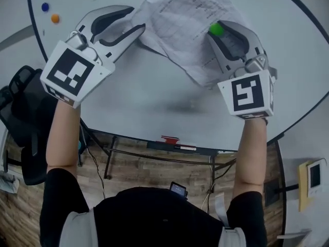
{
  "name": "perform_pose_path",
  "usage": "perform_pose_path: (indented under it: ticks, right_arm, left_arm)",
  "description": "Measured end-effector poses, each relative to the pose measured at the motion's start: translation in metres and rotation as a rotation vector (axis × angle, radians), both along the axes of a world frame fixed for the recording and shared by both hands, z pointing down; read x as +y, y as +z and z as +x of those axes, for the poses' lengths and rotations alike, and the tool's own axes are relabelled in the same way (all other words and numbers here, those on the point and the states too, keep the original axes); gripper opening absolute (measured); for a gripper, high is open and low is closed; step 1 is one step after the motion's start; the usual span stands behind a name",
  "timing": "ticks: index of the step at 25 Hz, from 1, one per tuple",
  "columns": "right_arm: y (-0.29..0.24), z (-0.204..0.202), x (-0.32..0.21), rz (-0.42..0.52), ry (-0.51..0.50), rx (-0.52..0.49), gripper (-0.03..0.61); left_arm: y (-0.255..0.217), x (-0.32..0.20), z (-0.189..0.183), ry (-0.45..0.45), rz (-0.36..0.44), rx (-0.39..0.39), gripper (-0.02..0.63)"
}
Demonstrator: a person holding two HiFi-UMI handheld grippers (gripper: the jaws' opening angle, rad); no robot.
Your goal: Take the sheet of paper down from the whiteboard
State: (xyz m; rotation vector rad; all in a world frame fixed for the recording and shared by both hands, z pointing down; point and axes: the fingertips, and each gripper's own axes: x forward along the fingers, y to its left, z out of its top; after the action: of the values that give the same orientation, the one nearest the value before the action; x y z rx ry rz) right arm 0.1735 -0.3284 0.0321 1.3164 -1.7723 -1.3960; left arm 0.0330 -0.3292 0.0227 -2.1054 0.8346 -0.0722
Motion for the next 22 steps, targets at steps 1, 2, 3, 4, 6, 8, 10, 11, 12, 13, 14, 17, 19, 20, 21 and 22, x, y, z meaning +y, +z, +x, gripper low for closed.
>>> perform_pose_path:
  ticks: [1, 2, 3, 4, 6, 8, 10, 11, 12, 13, 14, 17, 19, 20, 21, 22]
  right_arm:
    - [0.000, 0.000, 0.000, 0.001, -0.002, 0.003, 0.130]
    - [0.000, 0.000, 0.000, 0.003, -0.004, 0.004, 0.130]
    - [0.000, -0.001, 0.000, 0.002, -0.006, 0.002, 0.130]
    - [0.000, 0.000, 0.000, 0.001, -0.008, -0.001, 0.130]
    - [0.000, 0.000, 0.000, 0.000, -0.010, -0.005, 0.130]
    - [0.000, 0.000, 0.000, 0.001, -0.010, -0.009, 0.130]
    - [0.000, 0.000, 0.000, 0.002, -0.008, -0.011, 0.130]
    - [0.000, 0.000, 0.000, 0.001, -0.007, -0.012, 0.130]
    - [-0.001, 0.000, 0.000, 0.001, -0.007, -0.013, 0.130]
    - [-0.001, -0.001, 0.000, 0.000, -0.007, -0.014, 0.130]
    - [-0.001, -0.001, -0.001, -0.001, -0.008, -0.012, 0.130]
    - [-0.002, -0.001, 0.000, -0.006, -0.005, -0.001, 0.130]
    - [-0.003, -0.001, 0.000, -0.005, -0.002, 0.002, 0.130]
    - [-0.003, 0.000, 0.001, -0.005, -0.001, 0.001, 0.130]
    - [-0.002, -0.001, 0.001, -0.003, 0.000, -0.002, 0.130]
    - [-0.002, -0.001, 0.001, -0.002, -0.001, -0.006, 0.130]
  left_arm:
    - [0.001, -0.002, -0.005, -0.010, -0.008, 0.015, 0.166]
    - [0.003, -0.005, -0.010, -0.021, -0.021, 0.026, 0.169]
    - [0.007, -0.007, -0.014, -0.029, -0.041, 0.034, 0.172]
    - [0.011, -0.009, -0.017, -0.034, -0.065, 0.040, 0.173]
    - [0.019, -0.015, -0.022, -0.040, -0.113, 0.044, 0.173]
    - [0.026, -0.020, -0.022, -0.046, -0.148, 0.039, 0.173]
    - [0.033, -0.025, -0.018, -0.046, -0.177, 0.023, 0.173]
    - [0.036, -0.026, -0.015, -0.042, -0.191, 0.013, 0.172]
    - [0.038, -0.027, -0.011, -0.036, -0.204, 0.006, 0.160]
    - [0.039, -0.028, -0.009, -0.030, -0.213, 0.005, 0.110]
    - [0.039, -0.027, -0.008, -0.028, -0.215, 0.011, 0.062]
    - [0.039, -0.028, -0.006, -0.031, -0.215, 0.022, 0.014]
    - [0.041, -0.030, -0.006, -0.027, -0.227, 0.018, 0.012]
    - [0.041, -0.030, -0.006, -0.021, -0.235, 0.018, 0.012]
    - [0.042, -0.030, -0.006, -0.016, -0.243, 0.020, 0.012]
    - [0.043, -0.030, -0.007, -0.013, -0.249, 0.021, 0.012]
